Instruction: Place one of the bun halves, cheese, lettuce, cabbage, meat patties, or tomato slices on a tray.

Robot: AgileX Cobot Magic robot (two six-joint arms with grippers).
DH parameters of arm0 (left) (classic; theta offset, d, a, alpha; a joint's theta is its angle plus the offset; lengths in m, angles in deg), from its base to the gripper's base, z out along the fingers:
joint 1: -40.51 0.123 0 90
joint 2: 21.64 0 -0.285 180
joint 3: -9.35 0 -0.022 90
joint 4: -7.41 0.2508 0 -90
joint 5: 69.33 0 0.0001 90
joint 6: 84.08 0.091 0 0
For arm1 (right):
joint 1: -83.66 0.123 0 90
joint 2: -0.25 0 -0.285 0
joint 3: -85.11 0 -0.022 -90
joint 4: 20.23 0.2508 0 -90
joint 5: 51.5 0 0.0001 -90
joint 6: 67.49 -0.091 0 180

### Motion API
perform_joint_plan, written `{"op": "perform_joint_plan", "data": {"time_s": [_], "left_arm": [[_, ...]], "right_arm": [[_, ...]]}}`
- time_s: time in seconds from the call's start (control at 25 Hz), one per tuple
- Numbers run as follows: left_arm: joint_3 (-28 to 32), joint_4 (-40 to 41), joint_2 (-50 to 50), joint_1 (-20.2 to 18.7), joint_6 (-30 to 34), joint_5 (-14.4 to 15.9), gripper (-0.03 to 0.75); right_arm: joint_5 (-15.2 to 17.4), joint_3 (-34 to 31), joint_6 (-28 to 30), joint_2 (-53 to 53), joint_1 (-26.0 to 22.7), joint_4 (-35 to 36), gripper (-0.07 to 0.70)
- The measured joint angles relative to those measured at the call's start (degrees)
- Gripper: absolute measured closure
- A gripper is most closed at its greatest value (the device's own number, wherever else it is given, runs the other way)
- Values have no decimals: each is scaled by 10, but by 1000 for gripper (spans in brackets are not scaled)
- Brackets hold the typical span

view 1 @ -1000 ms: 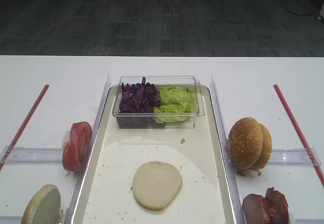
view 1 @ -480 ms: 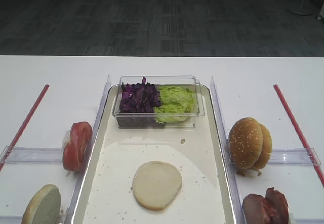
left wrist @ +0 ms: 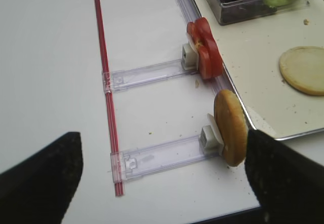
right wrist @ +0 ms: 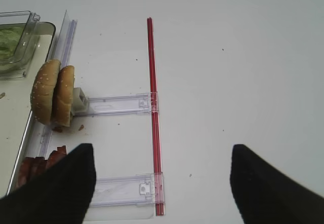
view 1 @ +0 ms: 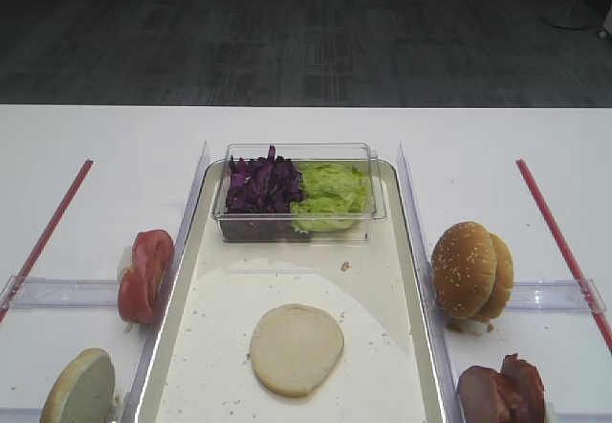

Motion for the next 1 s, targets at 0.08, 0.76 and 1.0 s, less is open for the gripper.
{"op": "perform_joint_plan", "data": {"time_s": [0.08, 0.76, 1.0], "left_arm": [[0, 0, 0, 0, 0, 0, 117], [0, 0, 0, 0, 0, 0, 117], [0, 0, 0, 0, 0, 0, 117]], "right_arm": [[0, 0, 0, 0, 0, 0, 61], [0, 0, 0, 0, 0, 0, 61], [0, 0, 0, 0, 0, 0, 61]]}}
